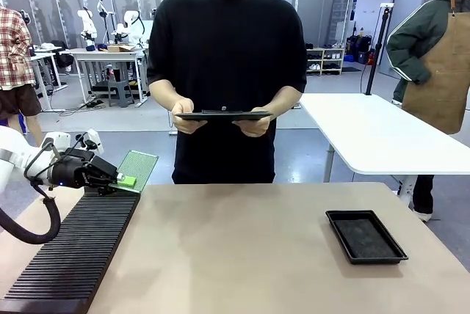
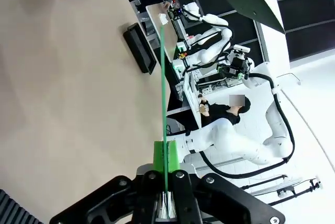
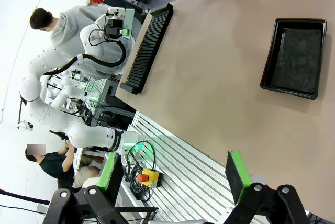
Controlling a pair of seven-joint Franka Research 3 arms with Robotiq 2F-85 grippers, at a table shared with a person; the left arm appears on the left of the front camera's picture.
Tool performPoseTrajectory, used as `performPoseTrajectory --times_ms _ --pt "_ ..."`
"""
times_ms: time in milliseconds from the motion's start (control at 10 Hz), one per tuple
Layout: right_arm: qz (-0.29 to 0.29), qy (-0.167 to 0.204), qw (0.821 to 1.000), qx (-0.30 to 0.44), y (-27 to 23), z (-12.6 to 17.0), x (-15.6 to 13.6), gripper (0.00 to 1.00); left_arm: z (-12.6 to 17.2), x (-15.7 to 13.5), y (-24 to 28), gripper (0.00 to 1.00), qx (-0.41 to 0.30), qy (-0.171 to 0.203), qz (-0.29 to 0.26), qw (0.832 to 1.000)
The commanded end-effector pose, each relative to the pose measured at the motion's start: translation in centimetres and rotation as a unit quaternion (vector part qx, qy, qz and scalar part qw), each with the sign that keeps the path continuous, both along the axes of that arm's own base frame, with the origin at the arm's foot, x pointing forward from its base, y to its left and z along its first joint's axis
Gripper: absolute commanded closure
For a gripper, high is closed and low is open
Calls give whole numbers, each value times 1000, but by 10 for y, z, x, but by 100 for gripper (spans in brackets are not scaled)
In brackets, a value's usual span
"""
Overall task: Inspect the PCB.
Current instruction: Pick up the Blank PCB and present it to the human, then release the Blank PCB you were holding.
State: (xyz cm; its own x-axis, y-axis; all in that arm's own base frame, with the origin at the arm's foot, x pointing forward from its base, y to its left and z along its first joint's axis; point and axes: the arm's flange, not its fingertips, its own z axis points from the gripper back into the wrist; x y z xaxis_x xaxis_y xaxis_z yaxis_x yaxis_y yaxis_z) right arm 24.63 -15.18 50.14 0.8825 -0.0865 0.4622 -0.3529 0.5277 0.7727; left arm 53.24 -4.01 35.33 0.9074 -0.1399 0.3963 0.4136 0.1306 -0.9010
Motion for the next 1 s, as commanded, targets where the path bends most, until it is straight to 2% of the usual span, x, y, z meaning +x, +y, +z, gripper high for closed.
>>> performPoseTrajectory --times_ms 0,900 --pt "4 -11 1000 4 0 1 1 0 -4 -3 -4 100 3 0 0 1000" --pt "4 -11 1000 4 0 1 1 0 -4 -3 -4 100 3 0 0 1000"
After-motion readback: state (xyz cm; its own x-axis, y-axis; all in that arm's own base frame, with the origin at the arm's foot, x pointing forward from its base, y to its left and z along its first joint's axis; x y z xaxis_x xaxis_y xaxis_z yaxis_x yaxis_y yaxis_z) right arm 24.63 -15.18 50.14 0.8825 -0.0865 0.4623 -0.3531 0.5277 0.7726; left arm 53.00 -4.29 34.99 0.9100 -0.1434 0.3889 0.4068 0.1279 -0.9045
